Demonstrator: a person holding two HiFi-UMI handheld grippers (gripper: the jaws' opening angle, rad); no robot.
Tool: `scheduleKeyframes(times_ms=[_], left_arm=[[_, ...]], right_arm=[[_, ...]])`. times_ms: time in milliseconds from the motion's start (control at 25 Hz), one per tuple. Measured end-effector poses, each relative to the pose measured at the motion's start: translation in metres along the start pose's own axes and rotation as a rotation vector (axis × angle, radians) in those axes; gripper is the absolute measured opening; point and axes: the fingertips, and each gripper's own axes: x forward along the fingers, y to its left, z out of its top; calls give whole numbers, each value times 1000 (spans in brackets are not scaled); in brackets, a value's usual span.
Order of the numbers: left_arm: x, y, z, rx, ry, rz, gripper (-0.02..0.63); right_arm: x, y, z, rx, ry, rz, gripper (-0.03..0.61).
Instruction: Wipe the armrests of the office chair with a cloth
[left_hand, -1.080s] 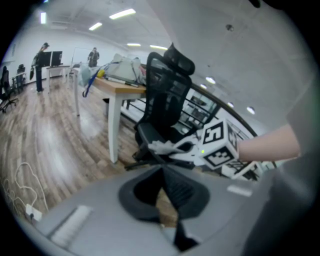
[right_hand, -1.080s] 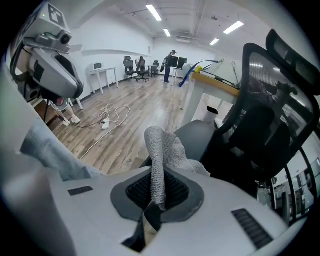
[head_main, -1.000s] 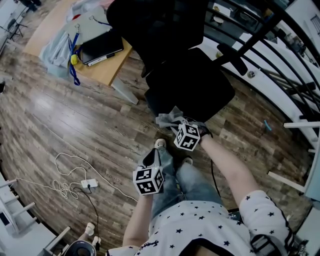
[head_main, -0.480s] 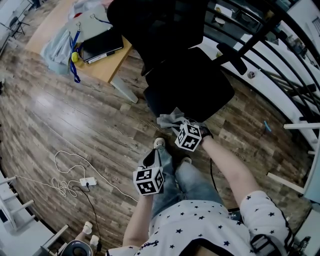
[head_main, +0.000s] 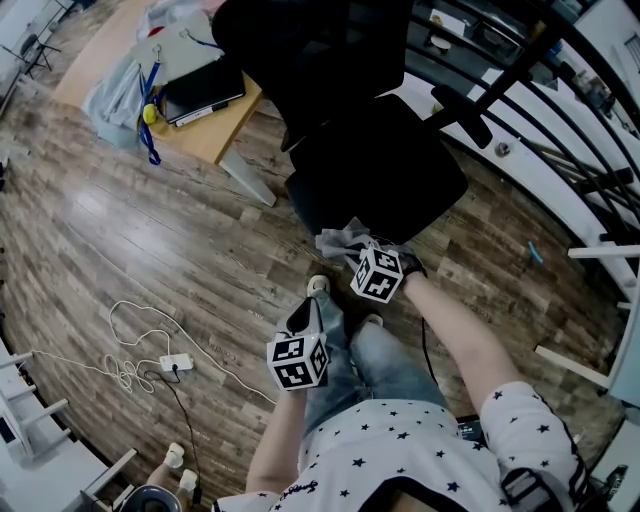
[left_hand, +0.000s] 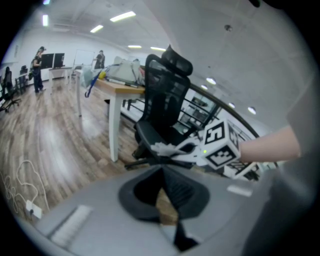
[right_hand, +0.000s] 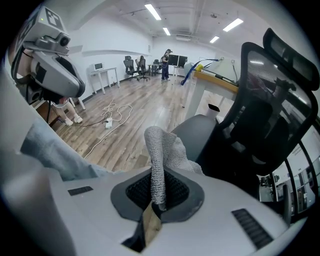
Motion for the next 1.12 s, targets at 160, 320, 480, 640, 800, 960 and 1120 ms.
scheduleKeyframes(times_ms=[160,320,480,640,800,960,1120], left_arm=[[-2,-3,0,3,-7,2,8],[-5,-8,2,12,-19,2,8],[-6,-18,6,32,-30,-7,8],[-8,-35,10,52,-45,-20,8],[-13,-53,13,76,-56,-36,8],[-18,-72,15,102,-63,-53,8],[-23,-90,19,137,-73,-72,8]], right_arm=[[-3,-2,1,2,-3,-12,25],[-15,-5,5,28,-34,-39,25],[-33,-9,6,42,-63,-69,25],[-57,-8,1,59,-89,-101,25],[-86,0,-4,58,-106,-130,25],[-111,9,-13,65,-117,-153,25],[-139,14,-26,109,-133,-195,25]])
